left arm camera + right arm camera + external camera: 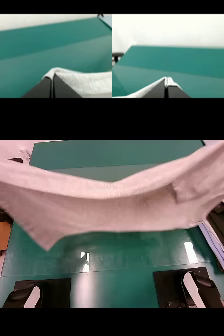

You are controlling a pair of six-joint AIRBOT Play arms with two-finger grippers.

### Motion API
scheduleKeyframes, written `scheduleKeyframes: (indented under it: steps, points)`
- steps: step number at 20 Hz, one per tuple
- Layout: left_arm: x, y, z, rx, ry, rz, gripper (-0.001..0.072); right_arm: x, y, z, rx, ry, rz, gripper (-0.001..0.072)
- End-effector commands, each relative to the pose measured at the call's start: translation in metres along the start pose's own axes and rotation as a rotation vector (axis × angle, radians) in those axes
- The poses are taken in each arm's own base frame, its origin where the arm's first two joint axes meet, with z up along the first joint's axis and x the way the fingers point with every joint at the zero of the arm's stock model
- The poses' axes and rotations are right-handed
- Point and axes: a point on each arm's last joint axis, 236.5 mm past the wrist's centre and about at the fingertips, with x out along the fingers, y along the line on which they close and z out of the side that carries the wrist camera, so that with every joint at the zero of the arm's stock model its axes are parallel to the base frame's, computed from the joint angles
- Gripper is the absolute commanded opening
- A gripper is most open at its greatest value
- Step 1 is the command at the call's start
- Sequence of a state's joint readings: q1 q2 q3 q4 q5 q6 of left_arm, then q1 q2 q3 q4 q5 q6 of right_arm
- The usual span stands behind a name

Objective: Fold the shirts.

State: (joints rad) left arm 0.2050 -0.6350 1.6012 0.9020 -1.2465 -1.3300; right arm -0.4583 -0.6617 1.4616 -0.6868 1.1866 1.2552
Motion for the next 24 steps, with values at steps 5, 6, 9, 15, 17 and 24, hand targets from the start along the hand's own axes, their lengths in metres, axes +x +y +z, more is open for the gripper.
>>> scheduleKeyframes:
  steps: [5, 6, 9, 15, 17, 24]
  points:
    - [0.104, 0.084, -0.090, -0.161, 0.235, 0.035, 0.0020, 0.121, -0.079, -0.093, 0.277, 0.322, 0.065, 0.0012]
    - [0.127, 0.099, -0.117, -0.195, 0.271, 0.026, 0.0020, 0.142, -0.087, -0.121, 0.306, 0.372, 0.072, 0.0012]
    - [0.194, 0.148, -0.193, -0.295, 0.312, 0.037, 0.0020, 0.199, -0.122, -0.197, 0.382, 0.443, 0.019, 0.0013]
    - [0.293, 0.230, -0.284, -0.453, 0.252, 0.100, 0.0020, 0.295, -0.180, -0.283, 0.417, 0.514, -0.035, 0.0013]
    - [0.311, 0.239, -0.283, -0.442, 0.221, 0.080, 0.0021, 0.318, -0.191, -0.280, 0.407, 0.503, -0.028, 0.0013]
    - [0.313, 0.250, -0.304, -0.189, 0.328, 0.082, 0.0021, 0.313, -0.186, -0.310, 0.408, 0.649, 0.048, 0.0012]
